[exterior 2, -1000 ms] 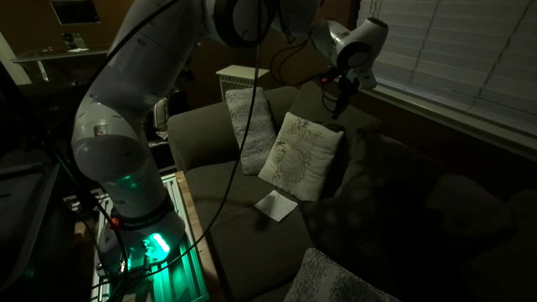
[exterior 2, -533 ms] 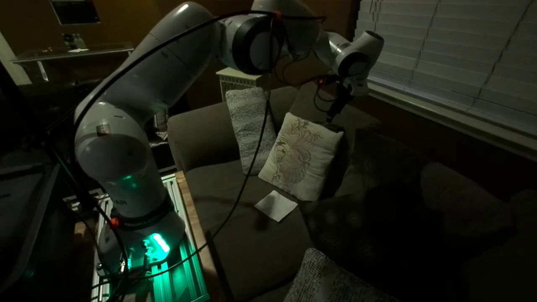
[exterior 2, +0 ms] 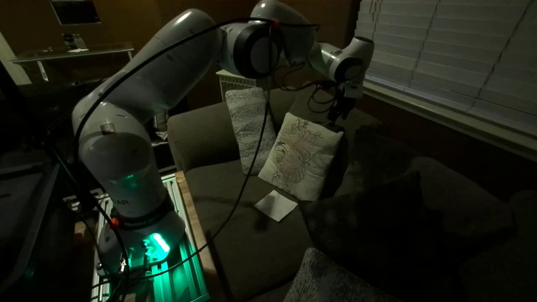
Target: Move the pillow to the right
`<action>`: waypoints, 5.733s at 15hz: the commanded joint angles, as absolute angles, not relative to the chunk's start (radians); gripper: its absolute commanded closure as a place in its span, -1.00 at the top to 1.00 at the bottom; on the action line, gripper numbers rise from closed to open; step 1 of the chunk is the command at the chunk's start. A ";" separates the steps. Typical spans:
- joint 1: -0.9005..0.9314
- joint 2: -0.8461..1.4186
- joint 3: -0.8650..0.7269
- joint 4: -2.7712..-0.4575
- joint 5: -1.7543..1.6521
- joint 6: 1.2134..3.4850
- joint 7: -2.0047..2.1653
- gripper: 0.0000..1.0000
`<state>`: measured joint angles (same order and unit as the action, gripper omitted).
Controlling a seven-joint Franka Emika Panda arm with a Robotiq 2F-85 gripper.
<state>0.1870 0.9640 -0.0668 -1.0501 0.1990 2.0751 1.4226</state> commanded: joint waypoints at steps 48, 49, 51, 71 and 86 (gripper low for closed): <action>0.220 1.298 -0.045 -0.711 0.074 2.342 1.664 1.00; 0.222 1.294 -0.046 -0.708 0.073 2.348 1.658 1.00; 0.222 1.293 -0.038 -0.699 0.079 2.353 1.642 1.00; 0.230 1.284 -0.008 -0.693 0.099 2.294 1.616 -1.00; 0.178 1.223 0.072 -0.736 0.140 2.187 1.566 0.35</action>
